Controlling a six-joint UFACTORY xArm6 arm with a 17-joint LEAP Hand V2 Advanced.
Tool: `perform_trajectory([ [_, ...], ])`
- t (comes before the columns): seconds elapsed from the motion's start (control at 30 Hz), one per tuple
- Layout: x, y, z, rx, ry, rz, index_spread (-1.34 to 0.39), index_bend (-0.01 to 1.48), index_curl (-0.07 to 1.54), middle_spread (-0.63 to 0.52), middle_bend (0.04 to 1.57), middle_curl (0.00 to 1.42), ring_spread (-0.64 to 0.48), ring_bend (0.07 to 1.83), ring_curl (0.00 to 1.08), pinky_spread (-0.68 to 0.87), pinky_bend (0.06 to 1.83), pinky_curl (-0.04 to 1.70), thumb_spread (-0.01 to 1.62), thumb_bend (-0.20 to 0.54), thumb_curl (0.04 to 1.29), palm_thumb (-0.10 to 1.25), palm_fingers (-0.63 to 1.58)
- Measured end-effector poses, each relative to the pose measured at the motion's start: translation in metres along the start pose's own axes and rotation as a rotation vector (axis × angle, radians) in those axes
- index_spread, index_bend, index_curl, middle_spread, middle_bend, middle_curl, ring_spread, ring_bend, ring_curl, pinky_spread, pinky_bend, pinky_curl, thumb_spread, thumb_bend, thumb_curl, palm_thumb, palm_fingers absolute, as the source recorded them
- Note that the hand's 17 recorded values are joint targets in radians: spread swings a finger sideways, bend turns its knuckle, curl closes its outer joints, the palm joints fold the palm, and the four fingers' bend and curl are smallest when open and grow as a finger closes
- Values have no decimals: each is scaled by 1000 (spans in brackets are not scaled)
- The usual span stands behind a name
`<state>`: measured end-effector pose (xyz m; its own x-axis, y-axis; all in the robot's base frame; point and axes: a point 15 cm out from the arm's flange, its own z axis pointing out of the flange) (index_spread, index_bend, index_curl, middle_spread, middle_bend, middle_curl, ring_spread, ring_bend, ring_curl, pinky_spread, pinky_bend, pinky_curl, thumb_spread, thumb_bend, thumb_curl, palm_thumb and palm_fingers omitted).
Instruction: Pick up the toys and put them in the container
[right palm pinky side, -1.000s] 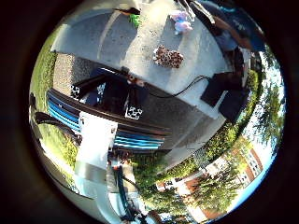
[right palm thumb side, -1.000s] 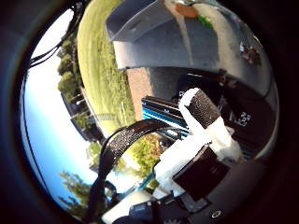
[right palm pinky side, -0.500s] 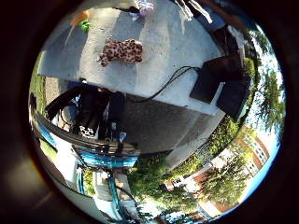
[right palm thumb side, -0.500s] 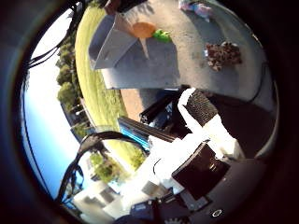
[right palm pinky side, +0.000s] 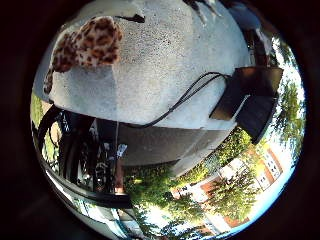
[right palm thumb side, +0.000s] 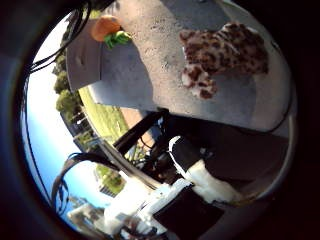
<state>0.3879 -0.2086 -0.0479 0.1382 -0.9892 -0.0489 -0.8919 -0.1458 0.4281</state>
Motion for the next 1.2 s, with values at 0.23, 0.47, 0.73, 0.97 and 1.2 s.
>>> perform_trajectory([
  [0.23,-4,-23,21,-11,26,-8,-75,153,238,88,185,340,248,365,340,438,574,257,1026,-33,290,455,76],
  [0.47,3,-28,30,-63,130,-19,-43,156,242,57,208,363,246,362,338,434,546,240,1027,-30,291,468,141],
  [0.73,-2,-27,42,-101,160,-24,-48,193,259,19,190,372,239,410,347,432,536,222,1042,-19,301,539,273],
  [0.97,1,-21,48,-146,210,-34,-126,235,309,-30,210,382,210,488,369,432,522,191,1044,-24,310,613,492],
  [1.2,1,-17,49,-171,235,-43,-302,59,207,-138,541,550,104,915,532,402,727,234,1058,-16,321,691,860],
])
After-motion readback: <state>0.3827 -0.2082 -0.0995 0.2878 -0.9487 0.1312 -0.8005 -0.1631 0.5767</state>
